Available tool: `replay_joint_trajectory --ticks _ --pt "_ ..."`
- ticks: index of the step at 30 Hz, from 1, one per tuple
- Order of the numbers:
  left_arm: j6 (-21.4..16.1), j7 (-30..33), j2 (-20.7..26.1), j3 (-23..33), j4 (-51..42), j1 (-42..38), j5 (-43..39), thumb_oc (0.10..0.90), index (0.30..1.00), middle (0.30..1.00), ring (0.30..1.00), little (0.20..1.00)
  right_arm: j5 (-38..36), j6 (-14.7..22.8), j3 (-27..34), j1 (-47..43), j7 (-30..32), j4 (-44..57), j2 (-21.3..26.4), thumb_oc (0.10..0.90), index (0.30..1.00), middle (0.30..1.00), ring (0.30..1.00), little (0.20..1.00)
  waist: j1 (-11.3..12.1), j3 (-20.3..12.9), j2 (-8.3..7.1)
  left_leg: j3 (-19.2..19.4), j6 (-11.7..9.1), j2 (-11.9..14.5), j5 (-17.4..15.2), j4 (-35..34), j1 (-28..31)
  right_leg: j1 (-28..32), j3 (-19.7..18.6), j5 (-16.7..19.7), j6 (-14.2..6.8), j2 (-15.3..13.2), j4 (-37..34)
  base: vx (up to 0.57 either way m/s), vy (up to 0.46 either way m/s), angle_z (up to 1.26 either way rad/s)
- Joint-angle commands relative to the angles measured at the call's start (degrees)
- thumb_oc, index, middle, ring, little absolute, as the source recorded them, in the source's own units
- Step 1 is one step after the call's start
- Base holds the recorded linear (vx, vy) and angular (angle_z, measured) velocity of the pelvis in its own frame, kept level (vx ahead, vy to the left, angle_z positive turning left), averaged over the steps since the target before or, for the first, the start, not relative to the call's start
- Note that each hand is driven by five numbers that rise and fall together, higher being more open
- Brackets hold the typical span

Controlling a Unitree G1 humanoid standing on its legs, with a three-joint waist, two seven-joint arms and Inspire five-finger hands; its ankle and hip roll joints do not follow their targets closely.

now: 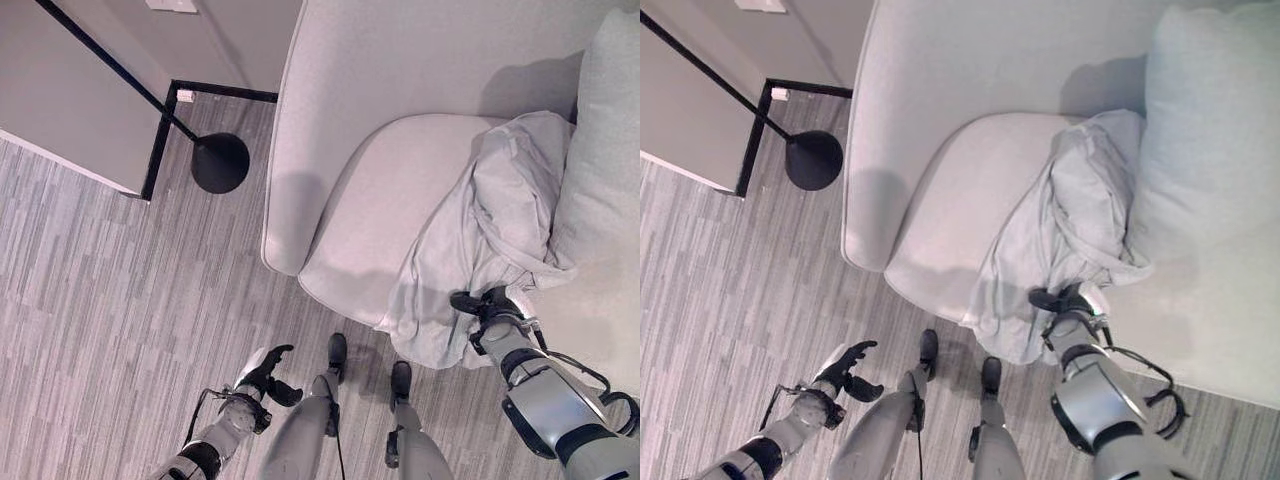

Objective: Hang the clothes on the sofa on the clothes rack.

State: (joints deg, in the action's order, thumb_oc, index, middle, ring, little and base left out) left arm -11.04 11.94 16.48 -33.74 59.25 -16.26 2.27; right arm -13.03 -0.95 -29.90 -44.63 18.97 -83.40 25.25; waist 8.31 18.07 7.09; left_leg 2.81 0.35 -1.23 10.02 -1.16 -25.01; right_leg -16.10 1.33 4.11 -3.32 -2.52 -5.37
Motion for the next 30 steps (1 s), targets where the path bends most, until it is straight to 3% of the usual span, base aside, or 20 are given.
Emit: replay_joint_trajectory --ticks 1,5,6,7,8,9,12,14,16,17,21,30 --pt "-0.80 1.41 -0.15 -2.53 3.36 -1.11 1.18 0.800 0.900 0.900 0.900 0.900 -10.53 3.20 2.88 5.04 -8.22 4.54 -10.07 0.400 0.300 0.300 0.300 0.300 0.44 1.05 -1.90 1.10 -1.51 0.55 -6.45 7.05 -6.10 2.54 -2.60 -2.40 -2.96 -4.94 0.37 0.00 0.000 0.00" --pt "-0.56 1.96 -0.85 -2.17 5.22 -2.01 1.53 0.800 0.900 0.900 0.900 0.900 -18.45 5.01 4.81 7.86 -9.02 7.95 -10.74 0.400 0.300 0.300 0.300 0.300 -0.71 1.09 -2.48 1.30 -1.77 0.90 -6.25 6.48 -5.45 2.46 -2.75 -2.28 -2.96 -4.69 0.37 0.00 -0.005 -0.01" --pt "-0.42 2.21 -1.21 -1.71 6.50 -2.20 1.26 0.800 0.900 0.900 0.900 0.900 -24.73 6.45 6.37 9.76 -9.95 10.62 -11.35 0.400 0.300 0.300 0.300 0.300 -1.36 1.20 -2.80 1.48 -1.93 1.18 -6.17 5.99 -4.60 2.66 -2.84 -2.35 -2.95 -4.56 0.37 -0.02 -0.015 -0.07" --pt "-0.42 2.21 -1.22 -1.71 6.51 -2.20 1.26 0.800 0.900 0.900 0.900 0.900 -24.73 6.45 6.36 9.76 -9.95 10.63 -11.34 0.400 0.300 0.300 0.300 0.300 -1.37 1.05 -2.79 1.44 -1.93 1.19 -6.04 5.89 -4.75 2.48 -2.82 -2.29 -2.95 -4.53 0.37 -0.02 -0.026 -0.06" --pt "-0.26 2.22 -1.31 -0.99 6.73 -2.23 0.88 0.800 0.900 0.900 0.900 0.900 -31.37 8.33 8.22 11.71 -11.21 14.71 -12.05 0.400 0.300 0.300 0.300 0.300 -2.08 1.26 -3.10 1.63 -2.06 1.47 -5.98 5.48 -3.91 2.76 -2.94 -2.31 -2.99 -4.45 0.37 -0.01 -0.013 -0.06" --pt "-0.26 2.22 -1.32 -0.98 6.72 -2.23 0.88 0.800 0.900 0.900 0.900 0.900 -31.37 8.33 8.21 11.72 -11.20 14.72 -12.05 0.400 0.300 0.300 0.300 0.300 -2.09 1.09 -3.08 1.60 -2.06 1.48 -5.84 5.38 -4.08 2.56 -2.92 -2.24 -2.98 -4.42 0.37 -0.02 -0.015 -0.06" --pt "-0.35 2.51 -1.21 0.07 5.29 -1.27 0.48 0.800 0.900 0.900 0.900 0.900 -42.81 13.57 11.98 15.57 -13.42 25.68 -13.83 0.400 0.300 0.300 0.300 0.300 -3.48 1.36 -3.53 2.25 -2.20 2.00 -5.58 4.23 -2.28 3.15 -3.44 -2.17 -3.09 -4.19 0.37 -0.03 -0.009 -0.05" --pt "-0.32 2.47 -1.00 0.73 4.36 0.02 0.60 0.800 0.900 0.900 0.900 0.900 -45.94 15.51 13.05 16.91 -14.27 31.33 -14.73 0.400 0.300 0.300 0.300 0.300 -3.84 0.97 -3.75 2.45 -2.22 2.28 -5.30 3.57 -1.53 3.27 -3.58 -2.15 -3.10 -4.03 0.37 -0.02 -0.014 -0.20" --pt "-0.38 2.62 -0.95 1.06 4.42 0.48 0.77 0.800 0.900 0.900 0.900 0.900 -46.74 16.62 13.19 17.16 -14.33 34.07 -15.10 0.400 0.300 0.300 0.300 0.300 -3.89 0.75 -3.89 2.51 -2.22 2.42 -5.22 3.32 -1.25 3.38 -3.66 -2.16 -3.08 -3.96 0.37 -0.02 -0.017 -0.17" --pt "-0.17 2.87 -0.71 1.84 3.60 1.50 1.05 0.800 0.900 0.900 0.900 0.900 -47.50 18.78 13.12 18.27 -14.21 42.08 -15.13 0.400 0.300 0.300 0.300 0.300 -4.21 0.44 -4.07 2.69 -2.18 2.61 -5.22 2.82 -0.08 4.04 -3.89 -2.29 -3.02 -3.85 0.37 -0.02 -0.010 -0.08" --pt "-0.20 2.94 -0.37 2.92 1.96 3.31 2.32 0.800 0.900 0.900 0.900 0.900 -45.19 22.04 13.72 19.11 -13.95 53.11 -13.80 0.400 0.300 0.300 0.300 0.300 -4.48 -1.20 -4.26 2.44 -2.04 2.96 -4.75 1.33 1.72 4.92 -3.96 -2.66 -2.82 -3.61 0.37 -0.02 -0.030 -0.09" --pt "0.05 2.03 0.09 4.47 1.39 6.24 5.76 0.800 0.900 0.900 0.900 0.900 -42.94 27.25 19.96 18.03 -12.44 68.43 -10.42 0.400 0.300 0.300 0.300 0.300 -4.62 -4.57 -4.45 2.07 -1.99 3.34 -4.64 -0.86 6.49 8.58 -3.32 -4.05 -2.43 -3.36 0.37 0.00 -0.024 0.02"
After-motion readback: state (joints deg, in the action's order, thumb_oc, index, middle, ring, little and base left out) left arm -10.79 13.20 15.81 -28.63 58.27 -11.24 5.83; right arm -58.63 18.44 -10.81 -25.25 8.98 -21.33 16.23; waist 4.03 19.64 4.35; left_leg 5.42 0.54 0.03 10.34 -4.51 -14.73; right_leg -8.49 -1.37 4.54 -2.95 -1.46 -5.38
